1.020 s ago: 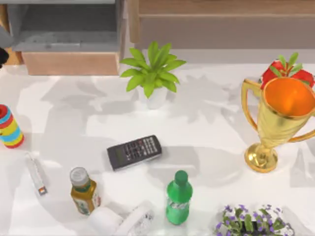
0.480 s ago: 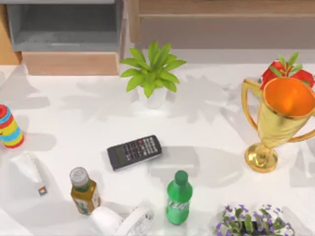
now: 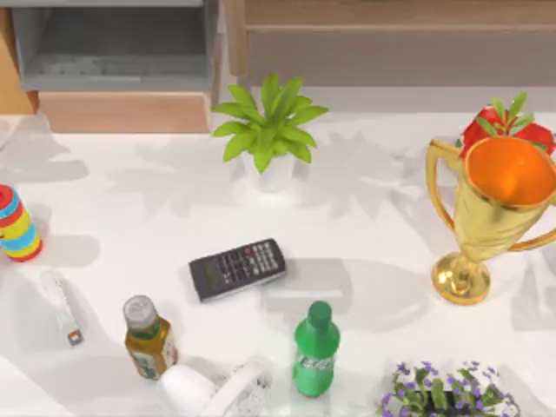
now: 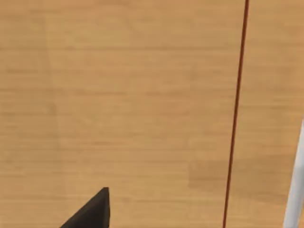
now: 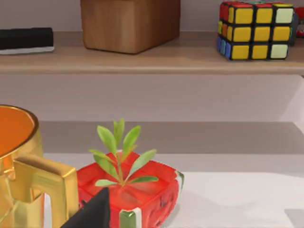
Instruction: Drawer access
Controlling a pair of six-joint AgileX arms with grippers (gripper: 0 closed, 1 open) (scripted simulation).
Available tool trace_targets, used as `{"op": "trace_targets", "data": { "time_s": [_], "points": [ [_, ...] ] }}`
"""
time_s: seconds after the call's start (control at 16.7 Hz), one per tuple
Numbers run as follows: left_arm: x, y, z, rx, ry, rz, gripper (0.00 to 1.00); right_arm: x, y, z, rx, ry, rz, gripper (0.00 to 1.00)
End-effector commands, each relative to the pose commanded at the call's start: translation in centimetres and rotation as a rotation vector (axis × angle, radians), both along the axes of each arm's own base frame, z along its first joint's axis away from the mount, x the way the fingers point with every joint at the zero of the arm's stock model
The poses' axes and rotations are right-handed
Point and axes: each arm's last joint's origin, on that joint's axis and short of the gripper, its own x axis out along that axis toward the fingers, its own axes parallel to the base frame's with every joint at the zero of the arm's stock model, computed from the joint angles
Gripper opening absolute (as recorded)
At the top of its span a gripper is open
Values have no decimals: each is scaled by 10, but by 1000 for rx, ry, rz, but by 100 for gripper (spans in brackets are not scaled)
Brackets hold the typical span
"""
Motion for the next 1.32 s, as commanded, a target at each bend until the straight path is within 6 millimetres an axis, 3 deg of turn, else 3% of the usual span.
{"op": "trace_targets", "data": {
  "time_s": [0.36,1.14,1.32],
  "points": [
    [9,0,0,0,0,0,100,0,0,0,0,0,0,100],
    [9,0,0,0,0,0,2,0,0,0,0,0,0,100],
    [9,0,0,0,0,0,0,0,0,0,0,0,0,100]
  ]
}}
